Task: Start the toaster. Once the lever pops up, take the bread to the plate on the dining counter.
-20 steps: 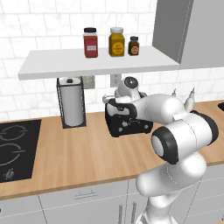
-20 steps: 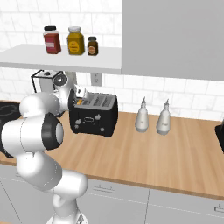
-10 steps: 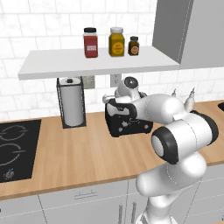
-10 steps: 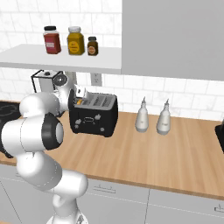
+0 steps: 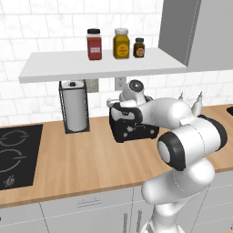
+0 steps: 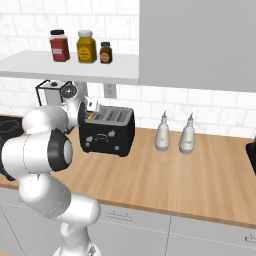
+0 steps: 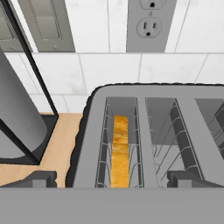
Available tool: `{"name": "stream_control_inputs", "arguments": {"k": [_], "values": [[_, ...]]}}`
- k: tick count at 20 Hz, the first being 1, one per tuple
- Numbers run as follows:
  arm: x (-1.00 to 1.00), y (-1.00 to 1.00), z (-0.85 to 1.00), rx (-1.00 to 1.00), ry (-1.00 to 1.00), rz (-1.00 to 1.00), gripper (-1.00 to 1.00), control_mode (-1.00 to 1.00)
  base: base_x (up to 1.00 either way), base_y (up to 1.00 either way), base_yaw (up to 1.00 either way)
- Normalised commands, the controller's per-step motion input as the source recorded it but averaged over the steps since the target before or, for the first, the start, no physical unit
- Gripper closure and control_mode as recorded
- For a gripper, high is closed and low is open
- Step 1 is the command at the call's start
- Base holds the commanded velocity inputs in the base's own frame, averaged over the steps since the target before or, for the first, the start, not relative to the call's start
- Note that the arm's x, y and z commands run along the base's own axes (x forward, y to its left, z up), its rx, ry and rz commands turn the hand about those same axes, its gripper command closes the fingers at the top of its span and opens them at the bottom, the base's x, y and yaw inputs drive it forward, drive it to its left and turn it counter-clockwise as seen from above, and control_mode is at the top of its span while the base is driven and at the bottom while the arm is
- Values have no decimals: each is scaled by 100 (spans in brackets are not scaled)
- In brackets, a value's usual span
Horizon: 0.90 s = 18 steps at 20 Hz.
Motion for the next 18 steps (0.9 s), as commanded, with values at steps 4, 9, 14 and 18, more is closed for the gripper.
{"name": "stream_control_inputs", "arguments": {"k": [4, 9, 14, 18], "values": [[0, 0, 0, 0, 0, 0, -100, -100, 0, 0, 0], [0, 0, 0, 0, 0, 0, -100, -100, 0, 0, 0], [0, 0, 0, 0, 0, 0, -100, -100, 0, 0, 0], [0, 0, 0, 0, 0, 0, -100, -100, 0, 0, 0]]}}
